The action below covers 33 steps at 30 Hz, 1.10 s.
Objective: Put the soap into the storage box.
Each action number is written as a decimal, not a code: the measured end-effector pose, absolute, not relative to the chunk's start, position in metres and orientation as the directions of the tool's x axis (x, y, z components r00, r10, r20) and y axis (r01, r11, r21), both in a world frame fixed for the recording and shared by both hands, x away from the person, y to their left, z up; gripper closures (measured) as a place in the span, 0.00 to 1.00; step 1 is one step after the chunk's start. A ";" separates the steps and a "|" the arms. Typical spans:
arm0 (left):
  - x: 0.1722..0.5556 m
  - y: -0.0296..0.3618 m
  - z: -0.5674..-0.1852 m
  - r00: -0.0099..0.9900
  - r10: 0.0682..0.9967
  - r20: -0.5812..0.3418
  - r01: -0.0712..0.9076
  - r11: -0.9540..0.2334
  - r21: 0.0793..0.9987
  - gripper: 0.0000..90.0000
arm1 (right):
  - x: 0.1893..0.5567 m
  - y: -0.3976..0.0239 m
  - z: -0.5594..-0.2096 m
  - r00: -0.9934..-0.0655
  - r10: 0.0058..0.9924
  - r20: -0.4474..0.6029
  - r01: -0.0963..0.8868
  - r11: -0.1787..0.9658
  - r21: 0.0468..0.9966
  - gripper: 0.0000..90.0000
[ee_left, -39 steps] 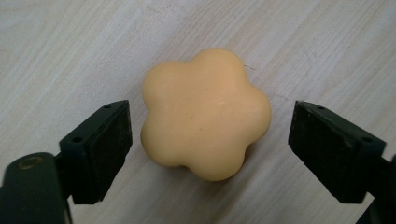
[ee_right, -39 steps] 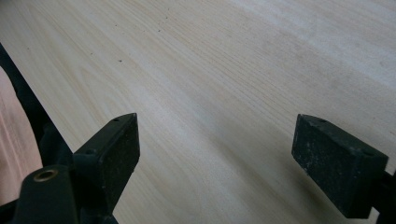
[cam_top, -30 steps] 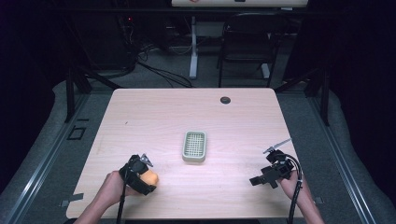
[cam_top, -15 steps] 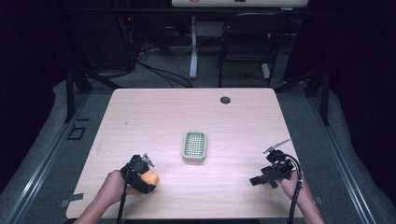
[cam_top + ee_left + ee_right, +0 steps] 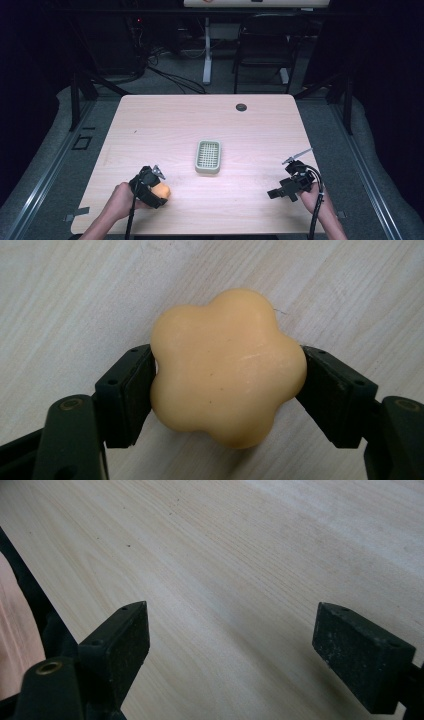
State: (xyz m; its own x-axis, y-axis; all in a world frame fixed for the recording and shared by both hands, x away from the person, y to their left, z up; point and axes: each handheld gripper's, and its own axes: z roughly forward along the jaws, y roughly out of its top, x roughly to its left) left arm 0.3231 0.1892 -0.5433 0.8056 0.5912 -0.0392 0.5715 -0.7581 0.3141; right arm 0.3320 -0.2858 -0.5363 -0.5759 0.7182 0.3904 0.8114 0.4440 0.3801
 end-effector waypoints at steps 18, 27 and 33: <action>0.322 0.192 -0.535 0.805 0.593 -0.019 0.562 -0.753 0.341 0.30 | 0.332 -0.286 -0.536 -0.571 0.719 0.395 0.814 0.433 0.388 0.17; 0.321 0.189 -0.531 0.809 0.588 -0.010 0.554 -0.756 0.349 0.30 | 0.332 -0.286 -0.537 -0.569 0.717 0.402 0.815 0.429 0.390 0.17; 0.324 0.188 -0.528 0.809 0.587 -0.014 0.552 -0.753 0.359 0.30 | 0.332 -0.286 -0.537 -0.573 0.718 0.395 0.813 0.438 0.383 0.17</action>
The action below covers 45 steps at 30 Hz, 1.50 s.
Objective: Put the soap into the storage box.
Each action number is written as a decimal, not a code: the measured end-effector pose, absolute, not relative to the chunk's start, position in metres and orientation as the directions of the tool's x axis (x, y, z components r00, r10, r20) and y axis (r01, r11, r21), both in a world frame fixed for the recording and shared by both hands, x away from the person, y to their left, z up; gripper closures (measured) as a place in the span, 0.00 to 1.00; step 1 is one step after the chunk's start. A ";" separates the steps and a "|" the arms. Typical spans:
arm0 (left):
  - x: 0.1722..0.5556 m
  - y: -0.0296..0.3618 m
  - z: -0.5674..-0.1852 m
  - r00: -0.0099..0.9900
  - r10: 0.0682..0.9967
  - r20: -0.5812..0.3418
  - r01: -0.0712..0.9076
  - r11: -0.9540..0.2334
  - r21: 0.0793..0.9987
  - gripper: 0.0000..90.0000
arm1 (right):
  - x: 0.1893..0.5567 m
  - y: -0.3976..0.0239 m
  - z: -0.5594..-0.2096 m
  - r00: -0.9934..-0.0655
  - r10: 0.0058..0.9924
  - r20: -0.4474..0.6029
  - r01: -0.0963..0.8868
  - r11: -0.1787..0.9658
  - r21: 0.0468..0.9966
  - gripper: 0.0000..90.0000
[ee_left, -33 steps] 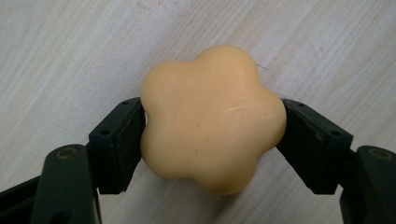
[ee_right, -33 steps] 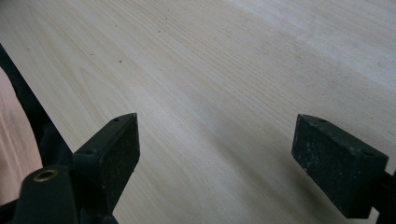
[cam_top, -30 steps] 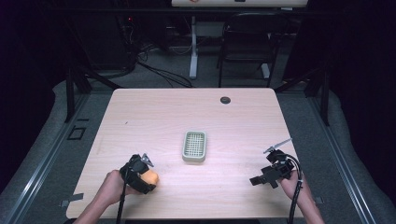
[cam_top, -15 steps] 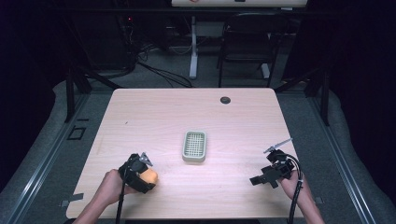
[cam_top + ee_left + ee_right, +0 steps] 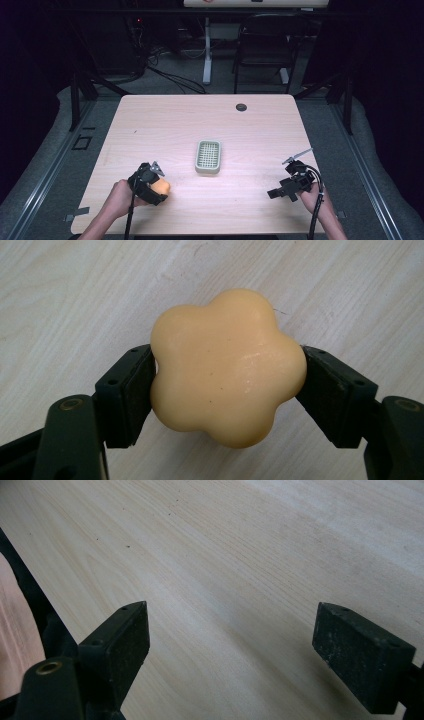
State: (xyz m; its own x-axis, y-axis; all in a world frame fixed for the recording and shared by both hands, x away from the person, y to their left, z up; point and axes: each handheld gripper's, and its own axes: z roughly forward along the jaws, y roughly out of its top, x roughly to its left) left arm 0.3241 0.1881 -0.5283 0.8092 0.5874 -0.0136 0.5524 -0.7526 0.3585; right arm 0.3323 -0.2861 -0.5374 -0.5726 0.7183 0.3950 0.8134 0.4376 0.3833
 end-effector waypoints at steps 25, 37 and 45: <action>0.342 0.180 -0.523 0.808 0.589 -0.011 0.550 -0.747 0.374 0.30 | 0.332 -0.287 -0.537 -0.571 0.719 0.396 0.815 0.438 0.380 0.17; 0.353 0.175 -0.518 0.811 0.585 -0.008 0.542 -0.746 0.387 0.30 | 0.331 -0.287 -0.538 -0.562 0.722 0.403 0.820 0.425 0.383 0.17; 0.362 0.171 -0.512 0.813 0.582 -0.011 0.537 -0.743 0.399 0.30 | 0.331 -0.288 -0.538 -0.566 0.722 0.397 0.818 0.432 0.381 0.17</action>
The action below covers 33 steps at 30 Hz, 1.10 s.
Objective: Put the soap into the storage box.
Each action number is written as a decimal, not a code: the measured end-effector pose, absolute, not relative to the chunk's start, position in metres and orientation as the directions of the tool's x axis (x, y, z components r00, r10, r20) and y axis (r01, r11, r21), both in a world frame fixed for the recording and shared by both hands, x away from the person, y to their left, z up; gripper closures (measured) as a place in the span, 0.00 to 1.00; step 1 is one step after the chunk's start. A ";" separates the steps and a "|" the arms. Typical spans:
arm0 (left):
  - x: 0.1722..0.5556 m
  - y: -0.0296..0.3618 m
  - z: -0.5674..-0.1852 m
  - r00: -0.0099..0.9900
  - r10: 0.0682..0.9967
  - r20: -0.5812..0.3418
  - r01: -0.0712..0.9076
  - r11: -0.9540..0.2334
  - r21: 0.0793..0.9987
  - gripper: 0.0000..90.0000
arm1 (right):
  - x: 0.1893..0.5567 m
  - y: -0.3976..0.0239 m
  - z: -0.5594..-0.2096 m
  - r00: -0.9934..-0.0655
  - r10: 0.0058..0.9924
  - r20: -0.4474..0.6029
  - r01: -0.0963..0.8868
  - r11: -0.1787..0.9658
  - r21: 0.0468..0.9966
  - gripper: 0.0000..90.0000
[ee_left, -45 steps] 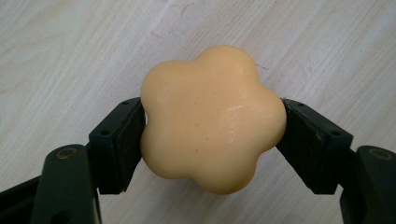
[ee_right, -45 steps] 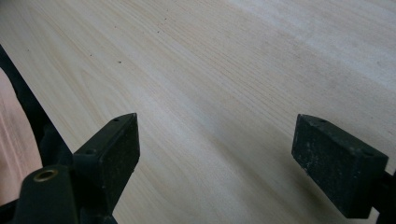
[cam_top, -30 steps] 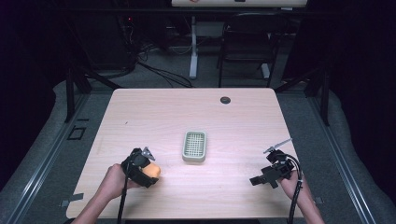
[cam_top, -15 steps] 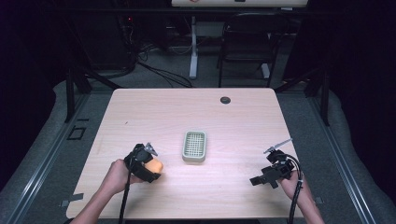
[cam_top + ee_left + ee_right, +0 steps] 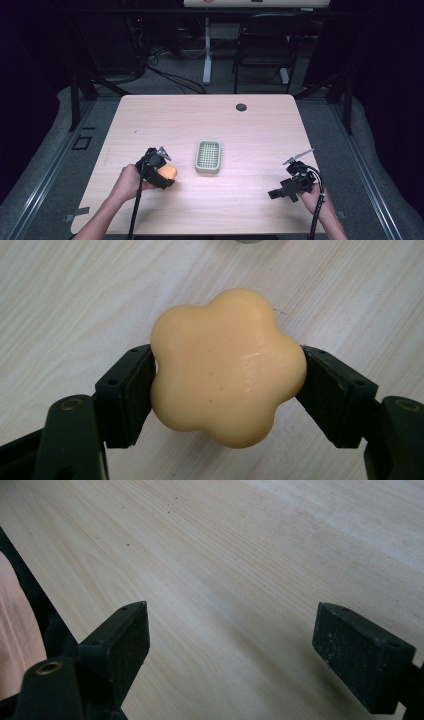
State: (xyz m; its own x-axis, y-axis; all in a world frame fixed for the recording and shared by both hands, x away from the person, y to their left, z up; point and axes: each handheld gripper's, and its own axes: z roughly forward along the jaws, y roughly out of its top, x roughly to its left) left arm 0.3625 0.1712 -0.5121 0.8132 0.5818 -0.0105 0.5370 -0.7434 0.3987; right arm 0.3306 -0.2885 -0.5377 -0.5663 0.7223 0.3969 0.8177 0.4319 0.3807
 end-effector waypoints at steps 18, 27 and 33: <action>0.375 0.156 -0.497 0.828 0.560 -0.008 0.513 -0.753 0.412 0.29 | 0.329 -0.289 -0.537 -0.559 0.725 0.402 0.822 0.421 0.384 0.17; 0.383 0.147 -0.489 0.841 0.541 -0.010 0.495 -0.763 0.415 0.29 | 0.328 -0.290 -0.537 -0.559 0.726 0.400 0.821 0.420 0.386 0.17; 0.390 0.141 -0.484 0.846 0.533 -0.008 0.486 -0.766 0.421 0.30 | 0.327 -0.288 -0.538 -0.547 0.734 0.403 0.828 0.401 0.393 0.17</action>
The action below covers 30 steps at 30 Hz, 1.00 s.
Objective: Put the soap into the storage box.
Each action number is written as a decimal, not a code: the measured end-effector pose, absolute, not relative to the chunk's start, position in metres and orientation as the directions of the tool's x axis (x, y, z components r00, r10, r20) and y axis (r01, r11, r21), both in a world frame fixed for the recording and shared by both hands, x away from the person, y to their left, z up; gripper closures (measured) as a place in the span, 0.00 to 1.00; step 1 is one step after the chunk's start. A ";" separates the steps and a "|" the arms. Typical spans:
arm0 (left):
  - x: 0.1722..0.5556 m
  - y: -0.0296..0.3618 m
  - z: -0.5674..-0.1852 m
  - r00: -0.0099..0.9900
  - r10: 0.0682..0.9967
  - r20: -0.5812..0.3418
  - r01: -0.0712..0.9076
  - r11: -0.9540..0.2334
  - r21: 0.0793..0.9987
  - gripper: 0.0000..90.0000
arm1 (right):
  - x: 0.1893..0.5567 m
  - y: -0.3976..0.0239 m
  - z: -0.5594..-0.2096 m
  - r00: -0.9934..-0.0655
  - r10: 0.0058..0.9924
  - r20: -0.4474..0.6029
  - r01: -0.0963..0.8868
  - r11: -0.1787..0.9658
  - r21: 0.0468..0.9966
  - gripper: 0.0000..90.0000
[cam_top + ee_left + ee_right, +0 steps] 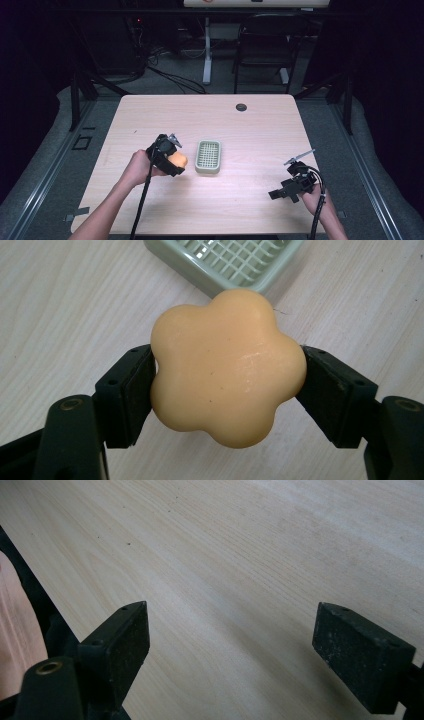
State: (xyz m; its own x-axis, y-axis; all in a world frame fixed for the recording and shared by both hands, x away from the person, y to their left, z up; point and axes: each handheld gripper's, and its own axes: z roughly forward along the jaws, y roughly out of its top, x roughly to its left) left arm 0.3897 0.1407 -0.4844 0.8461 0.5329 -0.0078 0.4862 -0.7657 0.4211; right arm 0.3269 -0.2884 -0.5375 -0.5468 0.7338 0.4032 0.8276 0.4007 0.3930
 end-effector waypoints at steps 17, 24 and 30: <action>0.410 0.123 -0.475 0.855 0.518 -0.003 0.470 -0.774 0.424 0.30 | 0.328 -0.290 -0.538 -0.556 0.730 0.398 0.823 0.416 0.388 0.17; 0.418 0.114 -0.477 0.854 0.520 -0.003 0.472 -0.774 0.421 0.30 | 0.327 -0.289 -0.538 -0.548 0.734 0.401 0.827 0.404 0.392 0.17; 0.423 0.104 -0.478 0.859 0.511 -0.007 0.466 -0.778 0.422 0.30 | 0.328 -0.290 -0.538 -0.556 0.726 0.405 0.824 0.415 0.387 0.17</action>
